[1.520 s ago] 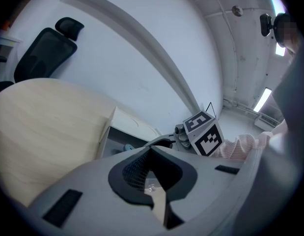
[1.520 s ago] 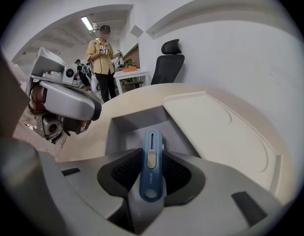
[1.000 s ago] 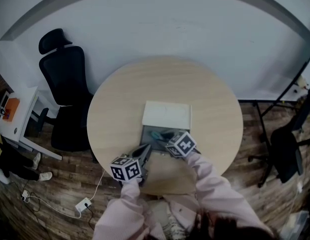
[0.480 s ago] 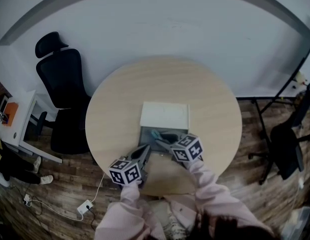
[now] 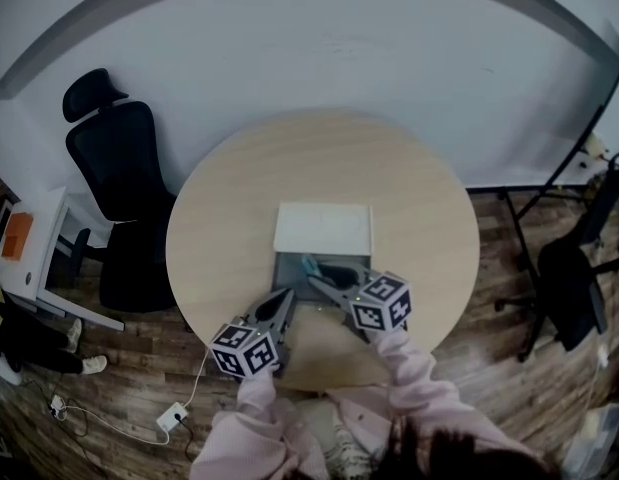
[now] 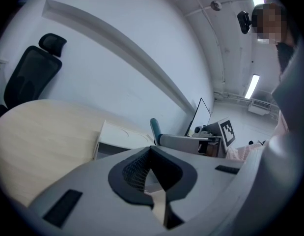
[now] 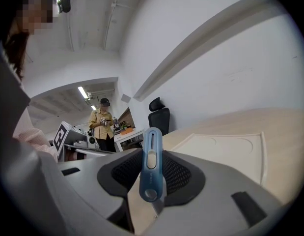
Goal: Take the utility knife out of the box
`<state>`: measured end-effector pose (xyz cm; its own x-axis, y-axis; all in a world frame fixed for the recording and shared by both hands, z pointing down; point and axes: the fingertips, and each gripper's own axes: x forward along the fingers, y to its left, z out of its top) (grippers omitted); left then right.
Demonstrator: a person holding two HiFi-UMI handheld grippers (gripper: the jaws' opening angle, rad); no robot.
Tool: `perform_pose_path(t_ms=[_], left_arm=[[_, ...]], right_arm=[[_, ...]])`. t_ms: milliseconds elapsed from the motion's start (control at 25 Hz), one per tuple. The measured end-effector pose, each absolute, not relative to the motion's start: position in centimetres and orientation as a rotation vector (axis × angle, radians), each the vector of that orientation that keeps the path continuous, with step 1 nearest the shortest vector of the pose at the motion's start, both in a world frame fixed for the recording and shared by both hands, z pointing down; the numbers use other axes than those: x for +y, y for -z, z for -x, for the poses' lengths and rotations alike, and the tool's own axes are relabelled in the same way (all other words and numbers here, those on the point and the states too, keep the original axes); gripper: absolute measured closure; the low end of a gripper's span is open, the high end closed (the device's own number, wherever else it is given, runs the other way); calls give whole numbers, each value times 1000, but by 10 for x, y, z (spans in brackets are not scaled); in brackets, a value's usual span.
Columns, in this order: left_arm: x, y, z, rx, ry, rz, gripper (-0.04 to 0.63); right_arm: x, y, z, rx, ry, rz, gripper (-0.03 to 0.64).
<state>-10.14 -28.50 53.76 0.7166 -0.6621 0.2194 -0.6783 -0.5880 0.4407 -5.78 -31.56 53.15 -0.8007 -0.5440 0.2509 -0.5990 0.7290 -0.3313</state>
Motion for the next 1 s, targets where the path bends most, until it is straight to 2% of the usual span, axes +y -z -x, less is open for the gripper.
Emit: perform_pose_path(t_ms=[1000], left_arm=[[-278, -506, 102, -1048, -17, -2570, 591]], right_arm=[[-296, -493, 49, -2957, -527, -976, 485]])
